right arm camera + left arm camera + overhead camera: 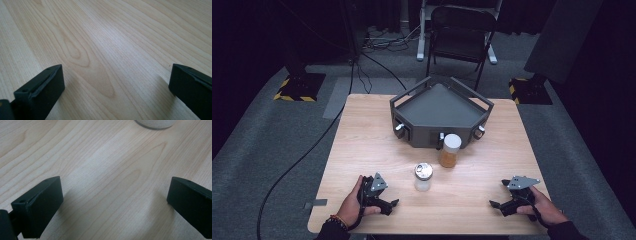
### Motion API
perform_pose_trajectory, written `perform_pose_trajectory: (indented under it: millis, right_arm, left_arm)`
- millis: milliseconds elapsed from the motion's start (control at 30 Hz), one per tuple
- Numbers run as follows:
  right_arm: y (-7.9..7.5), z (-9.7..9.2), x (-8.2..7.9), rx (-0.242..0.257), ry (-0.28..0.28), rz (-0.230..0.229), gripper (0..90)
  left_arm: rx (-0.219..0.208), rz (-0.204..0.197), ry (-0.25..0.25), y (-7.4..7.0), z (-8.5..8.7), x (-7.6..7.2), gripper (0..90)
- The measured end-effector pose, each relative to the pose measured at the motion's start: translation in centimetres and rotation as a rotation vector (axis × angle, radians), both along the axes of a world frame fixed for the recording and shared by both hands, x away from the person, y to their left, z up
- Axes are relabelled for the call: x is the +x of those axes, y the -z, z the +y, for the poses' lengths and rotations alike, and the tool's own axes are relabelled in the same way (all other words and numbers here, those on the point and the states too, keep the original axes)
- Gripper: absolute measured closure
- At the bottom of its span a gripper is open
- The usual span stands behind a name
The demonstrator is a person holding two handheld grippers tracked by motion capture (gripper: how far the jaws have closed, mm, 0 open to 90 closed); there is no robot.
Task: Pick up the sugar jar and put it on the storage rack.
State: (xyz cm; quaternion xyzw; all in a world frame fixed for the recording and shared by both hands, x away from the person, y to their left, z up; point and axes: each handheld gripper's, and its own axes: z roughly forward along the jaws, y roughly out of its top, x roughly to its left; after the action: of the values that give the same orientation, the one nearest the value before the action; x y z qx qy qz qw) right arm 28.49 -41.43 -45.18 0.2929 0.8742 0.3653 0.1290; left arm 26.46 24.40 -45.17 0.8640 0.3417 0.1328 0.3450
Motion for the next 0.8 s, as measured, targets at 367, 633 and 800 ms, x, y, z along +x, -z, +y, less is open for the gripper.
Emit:
perform_pose_trajectory:
  millis: [367, 633, 800]
  right_arm:
    - [0.0, -0.09, 0.22, 0.0, -0.011, 0.0, 0.0]
    - [0.0, -0.07, 0.19, 0.0, -0.01, 0.0, 0.0]
    - [0.0, -0.07, 0.2, -0.001, -0.011, -0.001, 0.0]
  left_arm:
    - [0.0, -0.001, -0.005, 0.01, -0.03, -0.11, 0.0]
    - [0.0, 0.001, -0.005, -0.01, -0.01, -0.11, 0.0]
    - [0.0, 0.001, -0.009, -0.02, -0.05, -0.15, 0.0]
